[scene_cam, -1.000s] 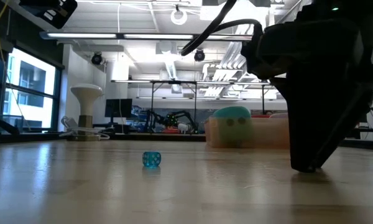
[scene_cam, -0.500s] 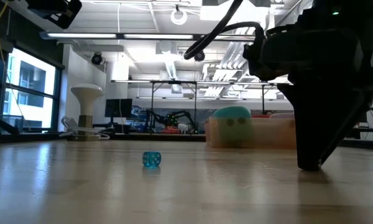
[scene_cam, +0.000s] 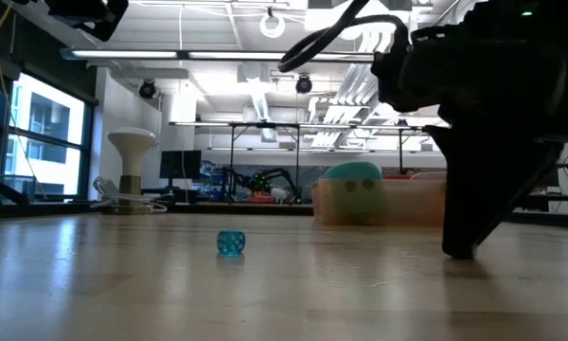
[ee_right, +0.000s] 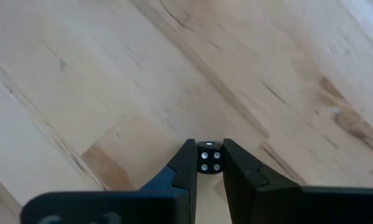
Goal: Pick & Place Dice
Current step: Put the small black die into the the orange bin, then put the small light blue die into the the orange bin
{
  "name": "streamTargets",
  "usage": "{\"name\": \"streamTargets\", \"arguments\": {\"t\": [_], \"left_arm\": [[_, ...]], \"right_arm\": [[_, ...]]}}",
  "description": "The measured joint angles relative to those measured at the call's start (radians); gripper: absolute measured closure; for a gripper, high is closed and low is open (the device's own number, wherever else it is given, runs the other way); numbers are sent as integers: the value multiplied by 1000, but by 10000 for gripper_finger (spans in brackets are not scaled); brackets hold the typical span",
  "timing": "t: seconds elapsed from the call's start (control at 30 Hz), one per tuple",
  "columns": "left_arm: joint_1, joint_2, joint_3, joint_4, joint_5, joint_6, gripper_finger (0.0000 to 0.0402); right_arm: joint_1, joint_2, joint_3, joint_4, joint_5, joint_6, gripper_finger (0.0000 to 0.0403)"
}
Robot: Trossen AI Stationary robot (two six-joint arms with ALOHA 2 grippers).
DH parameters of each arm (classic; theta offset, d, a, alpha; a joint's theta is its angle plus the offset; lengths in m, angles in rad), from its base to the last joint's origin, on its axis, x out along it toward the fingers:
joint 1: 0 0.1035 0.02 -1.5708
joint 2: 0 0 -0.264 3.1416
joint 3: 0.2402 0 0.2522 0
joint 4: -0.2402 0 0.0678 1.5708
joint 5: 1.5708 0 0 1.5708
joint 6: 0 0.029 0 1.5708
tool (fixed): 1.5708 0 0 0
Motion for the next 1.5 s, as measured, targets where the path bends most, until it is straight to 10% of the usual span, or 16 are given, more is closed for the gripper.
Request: {"name": "streamTargets", "arguments": {"t": [0.7, 1.1, 1.5], "left_arm": [[0, 75, 0, 20, 0, -78, 265], [-47, 201, -1, -5, 10, -145, 265], [-98, 231, -1, -5, 8, -212, 265]], "right_arm": [[-204, -265, 0, -494, 530, -61, 365], [-604, -354, -64, -440, 350, -274, 353], [-677, -354, -140, -257, 345, -417, 264]]}}
